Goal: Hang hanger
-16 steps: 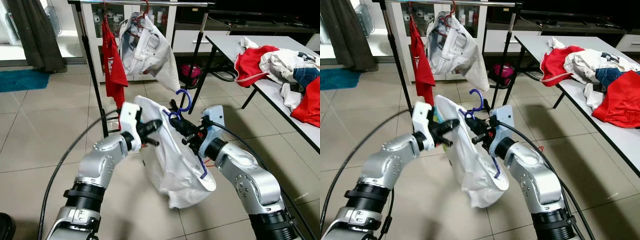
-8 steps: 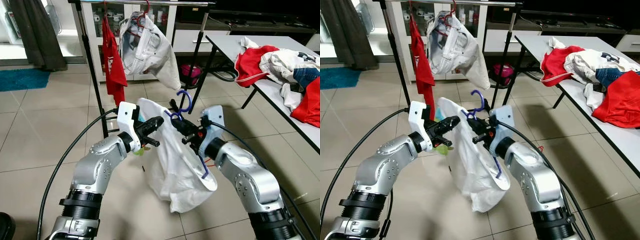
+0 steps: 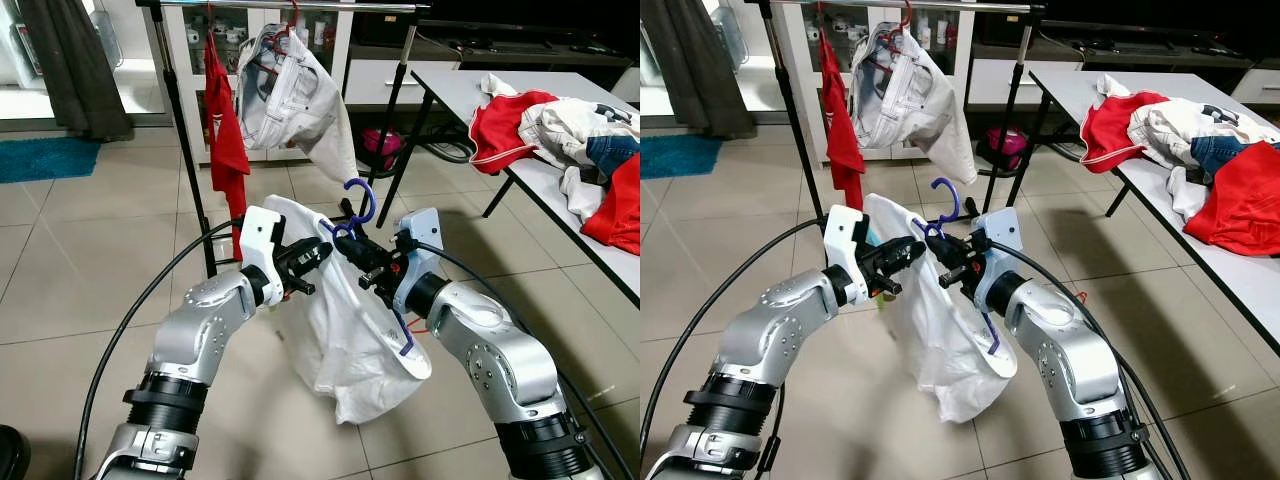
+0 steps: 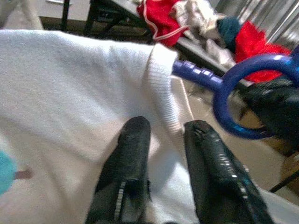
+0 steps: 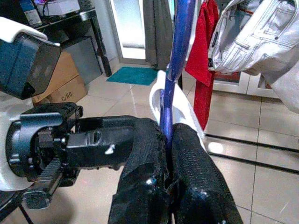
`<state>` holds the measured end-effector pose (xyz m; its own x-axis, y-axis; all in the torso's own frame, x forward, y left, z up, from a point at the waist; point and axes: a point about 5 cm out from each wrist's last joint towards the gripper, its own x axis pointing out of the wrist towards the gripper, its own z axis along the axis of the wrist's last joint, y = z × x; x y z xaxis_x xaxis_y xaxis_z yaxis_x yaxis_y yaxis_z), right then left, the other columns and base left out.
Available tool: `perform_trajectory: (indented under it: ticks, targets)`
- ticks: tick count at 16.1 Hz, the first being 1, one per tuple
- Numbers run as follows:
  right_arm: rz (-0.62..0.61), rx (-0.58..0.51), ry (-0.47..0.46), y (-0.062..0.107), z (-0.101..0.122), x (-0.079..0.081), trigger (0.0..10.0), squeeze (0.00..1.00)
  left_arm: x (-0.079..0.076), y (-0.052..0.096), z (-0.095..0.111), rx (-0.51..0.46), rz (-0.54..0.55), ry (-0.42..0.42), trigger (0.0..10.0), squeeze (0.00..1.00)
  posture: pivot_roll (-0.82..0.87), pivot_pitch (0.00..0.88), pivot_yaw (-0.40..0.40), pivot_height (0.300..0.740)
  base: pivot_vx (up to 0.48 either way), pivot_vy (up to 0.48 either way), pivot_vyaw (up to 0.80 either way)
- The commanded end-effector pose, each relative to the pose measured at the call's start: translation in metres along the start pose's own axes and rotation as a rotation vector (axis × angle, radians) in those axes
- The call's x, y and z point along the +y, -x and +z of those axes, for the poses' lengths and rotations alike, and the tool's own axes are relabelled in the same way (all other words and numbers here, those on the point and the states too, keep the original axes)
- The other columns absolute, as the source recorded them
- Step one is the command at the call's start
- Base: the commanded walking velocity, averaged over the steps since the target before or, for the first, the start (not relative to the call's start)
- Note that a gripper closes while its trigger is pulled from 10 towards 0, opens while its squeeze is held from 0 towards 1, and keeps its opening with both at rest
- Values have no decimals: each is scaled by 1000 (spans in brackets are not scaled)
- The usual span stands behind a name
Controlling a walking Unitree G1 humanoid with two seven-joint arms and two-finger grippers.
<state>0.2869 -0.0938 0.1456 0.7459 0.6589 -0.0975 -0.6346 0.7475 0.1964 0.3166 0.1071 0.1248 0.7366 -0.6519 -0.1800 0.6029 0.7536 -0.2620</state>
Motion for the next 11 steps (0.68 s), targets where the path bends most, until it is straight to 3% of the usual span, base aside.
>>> perform_trajectory:
  ticks: [1, 4, 5, 6, 7, 8, 9, 10, 11]
  targets:
    - [11, -27, 26, 2, 9, 0, 10000, 0, -1, -4, 6, -7, 28, -49, 10000, 1000, -106, 0, -79, 740, 0, 0, 0]
    - [28, -27, 31, 0, 10, 3, 10000, 0, 4, -8, 9, -28, 76, -16, 10000, 1000, -107, 0, -81, 740, 0, 0, 0]
    - [35, -26, 35, 0, 10, 4, 10000, 0, 4, -10, 10, -39, 68, 14, 10000, 918, -107, 0, -81, 740, 0, 0, 0]
    - [41, -25, 38, 0, 10, 4, 10000, 0, 3, -12, 10, -42, 36, 39, 10000, 200, -110, 0, -81, 740, 0, 0, 0]
    - [44, -23, 40, 0, 10, 4, 10000, 0, 2, -13, 10, -42, 20, 43, 10000, 0, -110, 0, -81, 740, 0, 0, 0]
    - [46, -22, 43, 0, 10, 4, 10000, 0, 1, -13, 9, -38, 13, 47, 10000, 0, -110, 0, -81, 740, 0, 0, 0]
    - [48, -20, 46, 0, 10, 4, 10000, 0, 2, -14, 7, -21, 19, 45, 8627, 0, -113, 0, -80, 740, 0, 0, 0]
    - [49, -20, 47, 0, 10, 4, 10000, 0, 4, -15, 5, -3, 42, 40, 0, 0, -114, 0, -80, 740, 0, 0, 0]
    - [50, -20, 48, 0, 10, 4, 10000, 0, 6, -16, 4, 1, 51, 35, 0, 0, -114, 0, -80, 740, 0, 0, 0]
